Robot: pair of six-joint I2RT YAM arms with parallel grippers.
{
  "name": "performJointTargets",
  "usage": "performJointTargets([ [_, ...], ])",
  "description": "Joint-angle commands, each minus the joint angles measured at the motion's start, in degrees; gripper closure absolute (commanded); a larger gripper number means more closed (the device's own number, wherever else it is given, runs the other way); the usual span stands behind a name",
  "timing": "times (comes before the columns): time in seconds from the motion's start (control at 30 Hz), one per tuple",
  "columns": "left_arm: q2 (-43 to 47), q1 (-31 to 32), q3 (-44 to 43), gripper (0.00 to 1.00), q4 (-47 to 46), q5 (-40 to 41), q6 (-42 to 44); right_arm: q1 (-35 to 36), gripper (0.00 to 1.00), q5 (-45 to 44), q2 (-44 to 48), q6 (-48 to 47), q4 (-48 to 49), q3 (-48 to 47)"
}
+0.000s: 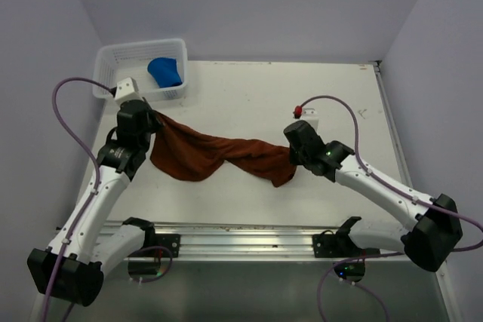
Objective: Roll the towels
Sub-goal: Flatten the towel
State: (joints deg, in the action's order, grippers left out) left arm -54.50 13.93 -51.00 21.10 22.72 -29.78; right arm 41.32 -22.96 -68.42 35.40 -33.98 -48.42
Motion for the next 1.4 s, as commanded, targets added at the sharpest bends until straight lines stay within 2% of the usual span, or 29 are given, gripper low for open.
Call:
performJointTargets([
  [0.0, -0.3, -2.0, -4.9, 1.0, -0.7, 3.5, 2.2, 0.1, 1.0, -15.3, 4.3, -13.1, -3.1, -9.0],
  [0.07, 0.2, -3.0, -6.4, 1.0, -0.9, 4.6, 2.4, 0.1, 1.0, -14.8, 7.7, -19.1, 2.9, -7.9],
  [0.17, 1.1, -3.5, -6.8, 1.0, -1.2, 6.4, 2.8, 0.3, 1.0, -10.8, 12.9, -24.5, 6.6, -2.8],
  [0.23, 1.2, -3.6, -5.6, 1.0, -1.4, 6.1, 3.1, 0.3, 1.0, -9.9, 13.6, -22.8, 4.0, -1.0],
  [0.27, 1.2, -3.7, -5.2, 1.0, -1.0, 5.8, 3.1, 0.3, 1.0, -4.8, 13.3, -19.2, 0.7, -0.4],
  [0.3, 1.3, -3.7, -4.5, 1.0, -0.5, 5.5, 2.8, 0.3, 0.81, -1.5, 13.1, -16.7, -0.4, 0.0],
  [0.33, 1.6, -3.7, -2.8, 1.0, -0.4, 4.4, 2.1, 0.3, 0.69, 1.7, 12.3, -13.6, -1.7, 0.3],
  [0.37, 1.8, -3.7, -1.8, 1.0, -0.4, 3.7, 1.7, 0.3, 0.68, 6.7, 12.0, -7.7, -3.5, 0.7],
  [0.43, 2.0, -3.8, 1.0, 1.0, -0.4, 1.6, 1.0, 0.3, 0.52, 12.4, 13.5, -3.1, -2.0, 3.1],
  [0.5, 2.2, -3.8, 2.6, 1.0, -0.2, -0.1, 0.5, 0.3, 0.39, 14.3, 15.5, 3.0, -0.5, 6.4],
  [0.53, 2.2, -3.8, 3.9, 1.0, -0.1, -2.1, 0.1, 0.3, 0.37, 13.0, 16.2, 4.4, -1.0, 6.7],
  [0.67, 2.5, -3.8, 6.5, 1.0, -0.6, -5.4, -0.9, -1.2, 0.4, 2.9, 13.7, 6.9, -6.3, 1.2],
  [0.7, 2.4, -3.8, 6.6, 1.0, -0.8, -6.0, -1.1, -2.5, 0.46, 3.1, 12.4, 7.1, -6.3, 0.0],
  [0.8, 1.5, -3.8, 6.0, 1.0, -1.3, -7.5, -1.6, -12.8, 0.53, 14.7, 5.7, 8.1, -0.8, -1.0],
  [0.93, 0.0, -3.8, 6.3, 1.0, -1.7, -9.6, -1.7, -18.5, 0.52, 15.3, -4.9, 8.0, 0.6, -4.3],
  [1.1, -0.3, -3.8, 7.5, 1.0, -2.4, -11.7, -1.9, -25.9, 0.54, 18.5, -15.1, 7.8, 6.0, -3.7],
  [1.37, -1.7, -3.8, 7.4, 1.0, -3.3, -12.8, -1.7, -27.6, 0.54, 19.3, -24.2, 5.9, 13.1, -2.3],
])
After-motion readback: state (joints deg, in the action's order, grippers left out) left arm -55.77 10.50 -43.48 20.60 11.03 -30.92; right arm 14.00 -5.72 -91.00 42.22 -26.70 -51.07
